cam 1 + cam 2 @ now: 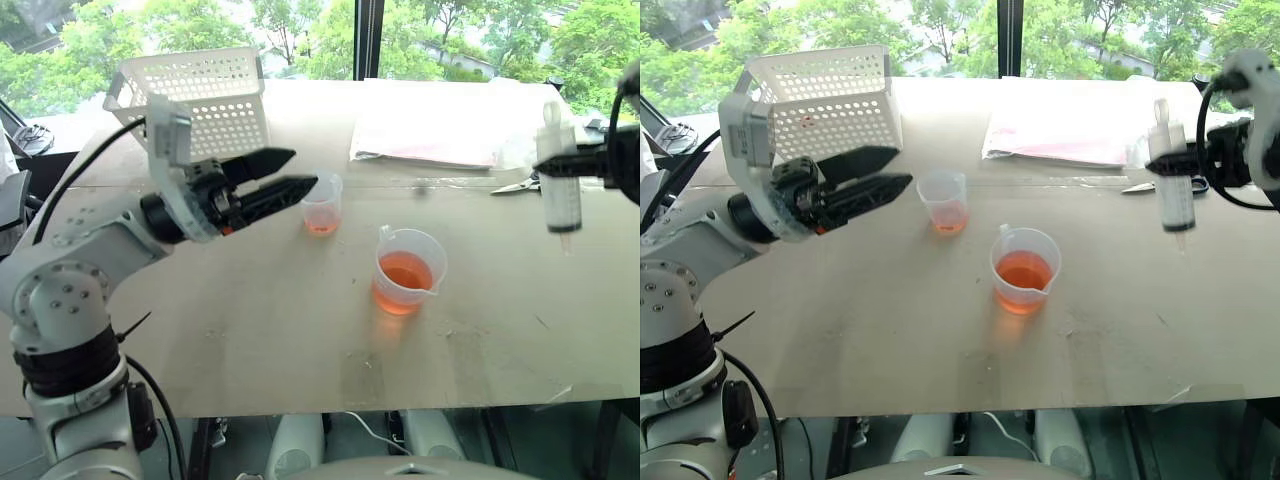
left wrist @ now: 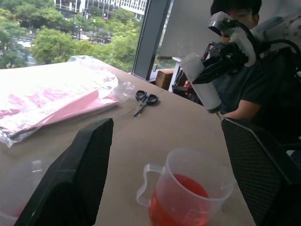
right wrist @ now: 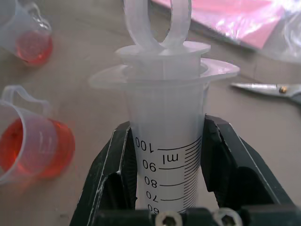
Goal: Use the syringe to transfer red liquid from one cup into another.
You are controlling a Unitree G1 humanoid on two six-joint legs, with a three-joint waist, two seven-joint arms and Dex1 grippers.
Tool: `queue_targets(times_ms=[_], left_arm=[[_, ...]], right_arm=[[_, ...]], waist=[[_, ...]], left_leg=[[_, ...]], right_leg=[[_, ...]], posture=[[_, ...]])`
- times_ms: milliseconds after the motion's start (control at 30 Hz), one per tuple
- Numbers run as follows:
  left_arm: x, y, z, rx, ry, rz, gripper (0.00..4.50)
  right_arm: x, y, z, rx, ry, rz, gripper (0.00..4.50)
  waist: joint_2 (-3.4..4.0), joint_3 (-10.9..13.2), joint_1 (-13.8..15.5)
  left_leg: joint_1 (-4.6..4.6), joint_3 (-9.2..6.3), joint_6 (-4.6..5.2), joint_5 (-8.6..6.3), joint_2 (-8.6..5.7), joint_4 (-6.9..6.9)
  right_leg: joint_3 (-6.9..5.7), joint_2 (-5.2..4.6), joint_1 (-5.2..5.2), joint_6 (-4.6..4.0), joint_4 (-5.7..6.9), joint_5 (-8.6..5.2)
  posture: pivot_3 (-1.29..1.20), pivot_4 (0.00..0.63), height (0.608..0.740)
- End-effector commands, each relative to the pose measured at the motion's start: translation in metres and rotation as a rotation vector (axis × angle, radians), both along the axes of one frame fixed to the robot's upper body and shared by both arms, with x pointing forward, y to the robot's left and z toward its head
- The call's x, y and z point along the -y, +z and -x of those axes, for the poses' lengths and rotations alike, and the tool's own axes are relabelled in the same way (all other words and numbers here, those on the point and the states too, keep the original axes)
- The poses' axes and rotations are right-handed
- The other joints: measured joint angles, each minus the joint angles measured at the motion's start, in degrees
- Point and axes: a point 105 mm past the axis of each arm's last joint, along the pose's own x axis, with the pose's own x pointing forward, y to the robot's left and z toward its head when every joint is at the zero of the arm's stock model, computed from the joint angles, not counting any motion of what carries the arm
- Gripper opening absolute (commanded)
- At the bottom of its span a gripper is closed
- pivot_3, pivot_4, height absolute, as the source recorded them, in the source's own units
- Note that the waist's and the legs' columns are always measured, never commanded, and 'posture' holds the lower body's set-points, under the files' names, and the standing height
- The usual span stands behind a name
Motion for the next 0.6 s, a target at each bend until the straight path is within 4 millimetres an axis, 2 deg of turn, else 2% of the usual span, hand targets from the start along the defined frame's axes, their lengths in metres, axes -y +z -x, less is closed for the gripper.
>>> queue_targets(times_ms=[33, 200, 300, 500, 533, 600], left_arm=[[0.004, -0.008, 0.027, 0.006, -0.083, -0.075, 3.71], [0.01, -0.028, 0.055, -0.011, -0.18, -0.197, 3.71], [0.012, -0.036, 0.065, -0.009, -0.212, -0.24, 3.71], [0.016, -0.037, 0.065, 0.012, -0.189, -0.229, 3.71], [0.017, -0.037, 0.066, 0.011, -0.187, -0.227, 3.71], [0.018, -0.038, 0.065, 0.007, -0.171, -0.216, 3.71]], right_arm=[[0.005, -0.027, 0.005, -0.107, -0.025, -0.002, 1.44], [0.005, -0.079, 0.005, -0.242, -0.057, 0.018, 1.44], [0.003, -0.09, -0.002, -0.261, -0.079, 0.024, 1.44], [-0.002, -0.108, -0.013, -0.278, -0.107, 0.056, 1.44], [-0.002, -0.109, -0.013, -0.286, -0.109, 0.049, 2.44], [-0.003, -0.108, -0.016, -0.275, -0.109, 0.046, 3.1]], waist=[[0.0, 0.0, 0.0], [0.01, 0.0, 0.2], [0.02, 0.0, 0.3], [0.02, 0.0, 0.3], [0.01, 0.0, 0.3], [0.02, 0.0, 0.3]], left_leg=[[0.06, 0.04, 0.0, 0.0, 0.01, 0.01], [0.28, 0.43, 0.0, 0.0, 0.02, 0.0], [0.41, 0.55, 0.0, 0.0, 0.03, 0.0], [0.55, 0.55, 0.0, 0.0, 0.04, -0.04], [0.57, 0.55, 0.0, -0.01, 0.04, -0.04], [0.58, 0.58, 0.02, -0.01, 0.04, -0.03]], right_leg=[[0.05, 0.02, 0.04, 0.01, 0.05, 0.0], [0.12, 0.08, 0.1, -0.01, 0.18, -0.02], [0.18, 0.07, 0.21, -0.16, 0.17, -0.11], [0.17, 0.09, 0.36, -0.19, 0.12, -0.13], [0.17, 0.09, 0.39, -0.19, 0.1, -0.13], [0.19, 0.08, 0.41, -0.19, 0.06, -0.13]], posture=[[0.0, 0.15, 0.74], [0.0, 0.15, 0.74], [0.0, 0.15, 0.74], [0.0, 0.15, 0.74], [0.0, 0.15, 0.74], [0.0, 0.15, 0.74]])
